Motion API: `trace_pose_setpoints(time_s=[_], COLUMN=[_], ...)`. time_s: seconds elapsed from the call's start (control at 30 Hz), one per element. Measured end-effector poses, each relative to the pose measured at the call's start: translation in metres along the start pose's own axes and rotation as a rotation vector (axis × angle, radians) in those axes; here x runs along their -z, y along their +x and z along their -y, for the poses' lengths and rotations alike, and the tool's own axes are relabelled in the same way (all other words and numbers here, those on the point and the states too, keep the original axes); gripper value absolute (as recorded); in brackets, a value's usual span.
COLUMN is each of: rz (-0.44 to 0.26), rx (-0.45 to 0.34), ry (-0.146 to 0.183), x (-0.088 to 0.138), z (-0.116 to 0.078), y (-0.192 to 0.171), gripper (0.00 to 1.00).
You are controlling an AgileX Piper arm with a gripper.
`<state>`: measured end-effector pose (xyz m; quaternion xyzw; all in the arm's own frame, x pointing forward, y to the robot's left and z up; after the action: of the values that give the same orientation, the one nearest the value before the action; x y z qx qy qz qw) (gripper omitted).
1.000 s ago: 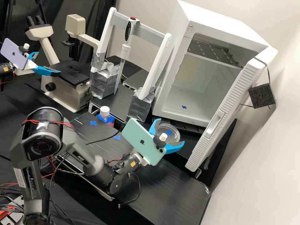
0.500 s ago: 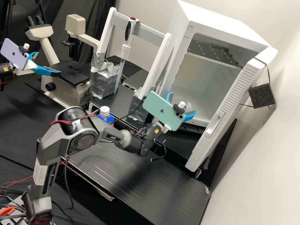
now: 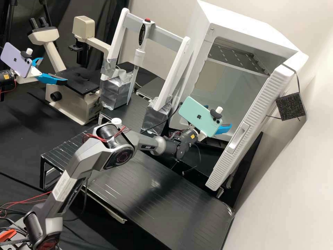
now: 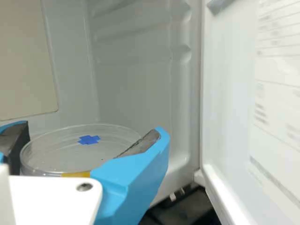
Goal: Move the petri dish to the incubator
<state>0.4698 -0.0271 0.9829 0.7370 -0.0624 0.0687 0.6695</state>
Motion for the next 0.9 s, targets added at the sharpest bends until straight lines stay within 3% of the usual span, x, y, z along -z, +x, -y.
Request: trace_pose_setpoints(time_s=[0.1, 0.27, 0.43, 0.6, 0.63, 0.9], rz=[-0.022, -0.007, 0.019, 0.009, 0.009, 0.007], rx=[0.023, 0.077, 0.118, 0.12, 0.122, 0.13], ry=[-0.005, -0.061, -0.077, -0.082, -0.085, -0.097], x=[0.001, -0.006, -0.012, -0.011, -0.011, -0.012], z=[0.004, 0.016, 0.031, 0.033, 0.033, 0.034], y=[0.014, 0.026, 0.029, 0.032, 0.032, 0.032], gripper=[0.0, 0.0, 0.0, 0.0, 1.0, 1.0])
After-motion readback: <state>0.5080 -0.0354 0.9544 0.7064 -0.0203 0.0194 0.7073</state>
